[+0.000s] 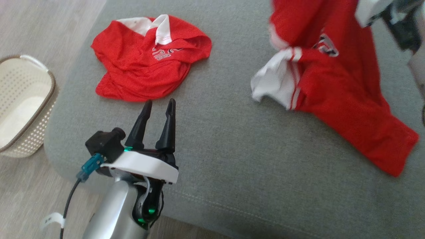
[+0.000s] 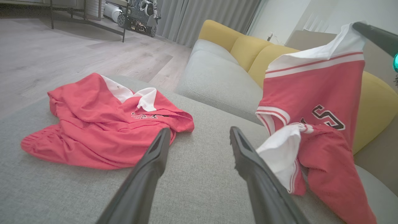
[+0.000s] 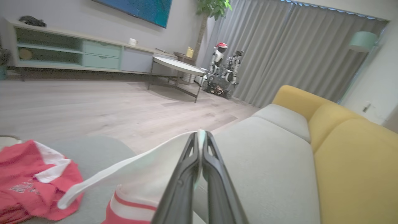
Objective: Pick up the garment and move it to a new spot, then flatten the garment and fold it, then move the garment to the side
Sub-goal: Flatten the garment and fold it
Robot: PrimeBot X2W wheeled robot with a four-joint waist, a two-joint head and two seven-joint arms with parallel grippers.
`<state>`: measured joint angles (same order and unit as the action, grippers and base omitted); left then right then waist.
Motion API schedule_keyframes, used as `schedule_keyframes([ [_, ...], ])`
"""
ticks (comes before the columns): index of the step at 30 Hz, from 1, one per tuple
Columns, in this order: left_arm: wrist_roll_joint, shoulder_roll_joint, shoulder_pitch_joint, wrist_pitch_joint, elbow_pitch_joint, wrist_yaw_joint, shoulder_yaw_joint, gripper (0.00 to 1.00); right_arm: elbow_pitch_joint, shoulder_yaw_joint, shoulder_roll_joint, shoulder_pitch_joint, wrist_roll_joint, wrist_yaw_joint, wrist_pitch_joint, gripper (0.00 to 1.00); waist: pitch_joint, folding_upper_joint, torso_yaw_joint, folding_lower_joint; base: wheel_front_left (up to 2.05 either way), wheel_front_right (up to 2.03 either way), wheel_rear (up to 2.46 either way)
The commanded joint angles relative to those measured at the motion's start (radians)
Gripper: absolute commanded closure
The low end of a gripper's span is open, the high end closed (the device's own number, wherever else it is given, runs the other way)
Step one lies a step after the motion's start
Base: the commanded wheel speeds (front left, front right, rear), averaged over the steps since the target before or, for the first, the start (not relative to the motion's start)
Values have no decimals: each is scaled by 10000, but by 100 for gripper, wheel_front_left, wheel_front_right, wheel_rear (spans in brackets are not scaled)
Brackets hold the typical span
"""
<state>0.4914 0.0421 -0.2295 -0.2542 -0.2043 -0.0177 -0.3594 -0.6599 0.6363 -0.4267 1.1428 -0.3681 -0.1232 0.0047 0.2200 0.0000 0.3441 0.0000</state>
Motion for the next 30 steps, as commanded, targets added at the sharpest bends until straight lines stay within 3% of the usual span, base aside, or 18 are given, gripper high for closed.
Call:
schedule_keyframes([
  [1, 138, 82, -324, -76, 342, 30, 208, 0, -501, -338, 119, 488, 309, -75, -230, 100, 269, 0, 234, 0, 0, 0, 0],
  [2, 166, 82, -353, -76, 338, 29, 162, 0, -945, -509, 190, 614, 392, -75, -303, 65, 347, 0, 293, 0, 0, 0, 0],
  [3, 200, 82, -381, -76, 333, 31, 117, 0, -1419, -674, 298, 694, 403, -75, -292, 0, 413, 0, 342, 0, 0, 0, 0],
  [9, 341, 82, -545, -76, 366, 141, 42, 0, -3280, -1017, 754, 1036, 887, -75, -661, 0, 678, 0, 292, 0, 0, 0, 0],
  [15, 213, 82, -630, -76, 271, 133, 238, 0, -3712, -902, 1259, 425, 848, -75, -1202, 0, 482, 0, -280, 0, 0, 0, 0],
  [21, -183, 82, -628, -76, 169, 54, 666, 0, -3219, -1197, 1549, -570, 394, -75, -2104, 0, 124, 0, -1419, 0, 0, 0, 0],
  [30, -666, 82, -601, -76, -113, -163, 1178, 0, -1219, -2651, 1924, -3222, 140, -75, -2536, 0, -231, 0, -3044, 0, 0, 0, 0],
])
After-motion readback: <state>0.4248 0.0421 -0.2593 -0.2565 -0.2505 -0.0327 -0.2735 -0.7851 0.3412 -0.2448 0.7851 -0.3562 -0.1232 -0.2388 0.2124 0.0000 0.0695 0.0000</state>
